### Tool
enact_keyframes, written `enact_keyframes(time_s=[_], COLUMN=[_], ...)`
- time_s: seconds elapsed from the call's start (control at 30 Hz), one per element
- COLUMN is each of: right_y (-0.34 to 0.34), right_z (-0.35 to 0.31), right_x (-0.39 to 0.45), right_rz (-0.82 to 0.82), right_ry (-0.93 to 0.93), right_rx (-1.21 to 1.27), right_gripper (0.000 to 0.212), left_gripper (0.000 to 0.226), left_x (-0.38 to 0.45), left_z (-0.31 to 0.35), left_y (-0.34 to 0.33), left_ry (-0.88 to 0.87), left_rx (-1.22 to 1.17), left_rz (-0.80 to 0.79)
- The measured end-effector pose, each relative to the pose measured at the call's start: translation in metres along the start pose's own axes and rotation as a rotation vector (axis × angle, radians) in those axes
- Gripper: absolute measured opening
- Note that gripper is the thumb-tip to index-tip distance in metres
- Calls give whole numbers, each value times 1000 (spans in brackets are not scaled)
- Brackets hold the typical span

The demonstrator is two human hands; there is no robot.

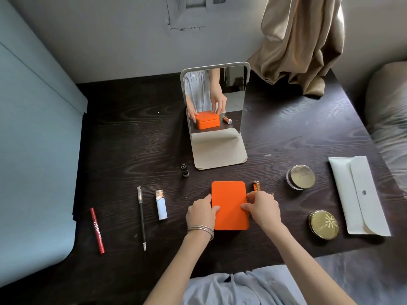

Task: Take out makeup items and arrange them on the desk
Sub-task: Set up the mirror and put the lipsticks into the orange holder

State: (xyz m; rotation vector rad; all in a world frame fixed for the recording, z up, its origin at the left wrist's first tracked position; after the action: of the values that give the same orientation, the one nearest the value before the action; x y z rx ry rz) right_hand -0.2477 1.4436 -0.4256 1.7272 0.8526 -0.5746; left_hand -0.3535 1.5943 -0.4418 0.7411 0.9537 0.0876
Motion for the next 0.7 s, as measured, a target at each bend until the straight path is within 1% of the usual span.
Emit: enact_keyframes(time_s=[0.17, 0.27, 0.37, 0.43, 0.5, 0.6, 0.63, 0.7], right_y=[-2, -3, -2, 0, -2, -7, -5, 10], right_z=[-6, -8, -6, -5, -5, -6, -5, -8], right_x=[6, 6, 8, 10, 11, 12, 11, 6], right_rz=[-44, -49, -79, -109, -143, -200, -200, -156], right_ry=[-50, -67, -80, -91, -71, 11, 38, 110], right_rx=[-167, -205, -178, -139, -68, 159, 233, 301], right_gripper=[32, 29, 34, 36, 35, 36, 36, 31], left_gripper=[50, 54, 54, 54, 53, 62, 64, 66], left_x=[6, 10, 15, 16, 15, 11, 9, 4], left_z=[-1, -6, -10, -8, -4, -5, -7, -7], left_y=[-2, -7, -9, -8, -8, -10, -10, -10], left_ry=[55, 78, 86, 83, 66, 64, 75, 98], left_rx=[24, -119, -220, -246, -337, -528, -601, -703], left_rz=[-52, -82, -99, -118, -144, -148, -133, -106])
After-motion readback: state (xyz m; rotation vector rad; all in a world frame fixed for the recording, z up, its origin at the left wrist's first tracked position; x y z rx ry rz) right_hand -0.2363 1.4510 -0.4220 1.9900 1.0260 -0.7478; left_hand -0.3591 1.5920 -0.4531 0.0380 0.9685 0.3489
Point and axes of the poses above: each hand's wrist, its own x-axis towards the middle knuckle, its own y-axis out of the back of the hand, z = x × y, the point moved 9 cm from there along x, towards the middle knuckle, and after that the axes turned 11 degrees about -z, right-handed, at the moved point
